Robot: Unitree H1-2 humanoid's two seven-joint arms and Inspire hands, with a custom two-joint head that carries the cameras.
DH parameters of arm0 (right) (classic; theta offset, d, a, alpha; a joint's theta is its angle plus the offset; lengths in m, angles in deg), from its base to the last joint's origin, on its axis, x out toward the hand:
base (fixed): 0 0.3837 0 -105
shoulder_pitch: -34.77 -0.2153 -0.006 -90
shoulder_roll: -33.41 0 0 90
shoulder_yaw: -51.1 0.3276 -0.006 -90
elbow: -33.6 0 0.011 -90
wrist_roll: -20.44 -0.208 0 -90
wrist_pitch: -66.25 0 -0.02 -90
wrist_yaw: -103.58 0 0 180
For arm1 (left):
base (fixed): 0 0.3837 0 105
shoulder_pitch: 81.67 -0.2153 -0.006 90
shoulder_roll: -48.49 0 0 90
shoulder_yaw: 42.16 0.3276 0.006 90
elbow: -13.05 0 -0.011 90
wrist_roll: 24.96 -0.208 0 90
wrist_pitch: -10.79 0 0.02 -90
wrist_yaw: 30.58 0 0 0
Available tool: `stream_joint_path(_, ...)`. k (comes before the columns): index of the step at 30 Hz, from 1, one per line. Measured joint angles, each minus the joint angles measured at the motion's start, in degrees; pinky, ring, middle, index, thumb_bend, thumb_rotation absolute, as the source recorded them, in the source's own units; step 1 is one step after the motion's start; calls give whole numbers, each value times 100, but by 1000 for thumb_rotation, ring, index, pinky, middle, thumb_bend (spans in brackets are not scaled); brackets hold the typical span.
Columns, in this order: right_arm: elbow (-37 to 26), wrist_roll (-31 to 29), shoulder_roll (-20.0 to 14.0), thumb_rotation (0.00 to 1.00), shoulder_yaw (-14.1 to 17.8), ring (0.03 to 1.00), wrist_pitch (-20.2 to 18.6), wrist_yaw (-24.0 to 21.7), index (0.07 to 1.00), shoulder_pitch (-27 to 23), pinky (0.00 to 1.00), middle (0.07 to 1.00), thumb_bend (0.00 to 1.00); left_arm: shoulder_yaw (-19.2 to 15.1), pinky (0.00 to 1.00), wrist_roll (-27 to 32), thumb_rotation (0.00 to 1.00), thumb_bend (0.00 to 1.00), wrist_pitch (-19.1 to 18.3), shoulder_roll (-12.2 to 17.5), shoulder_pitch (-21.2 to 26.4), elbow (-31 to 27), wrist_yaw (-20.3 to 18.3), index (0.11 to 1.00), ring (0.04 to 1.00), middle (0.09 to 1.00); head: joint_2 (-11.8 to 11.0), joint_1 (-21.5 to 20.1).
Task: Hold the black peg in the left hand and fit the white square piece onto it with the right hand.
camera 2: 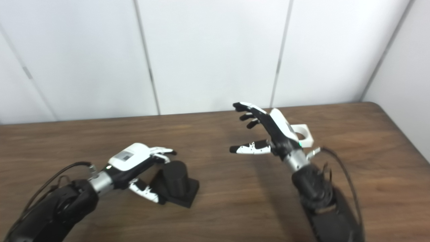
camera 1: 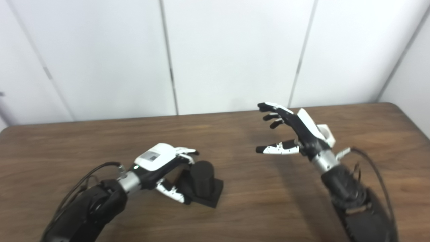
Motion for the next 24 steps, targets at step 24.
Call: stream_joint_path(24, -169, 1304, -1480, 185, -175, 930, -1345, -1206, 877, -710, 829, 949, 836, 188, 712, -200, 61, 524, 553, 250, 48, 288, 592, 488, 837, 842, -580, -1336)
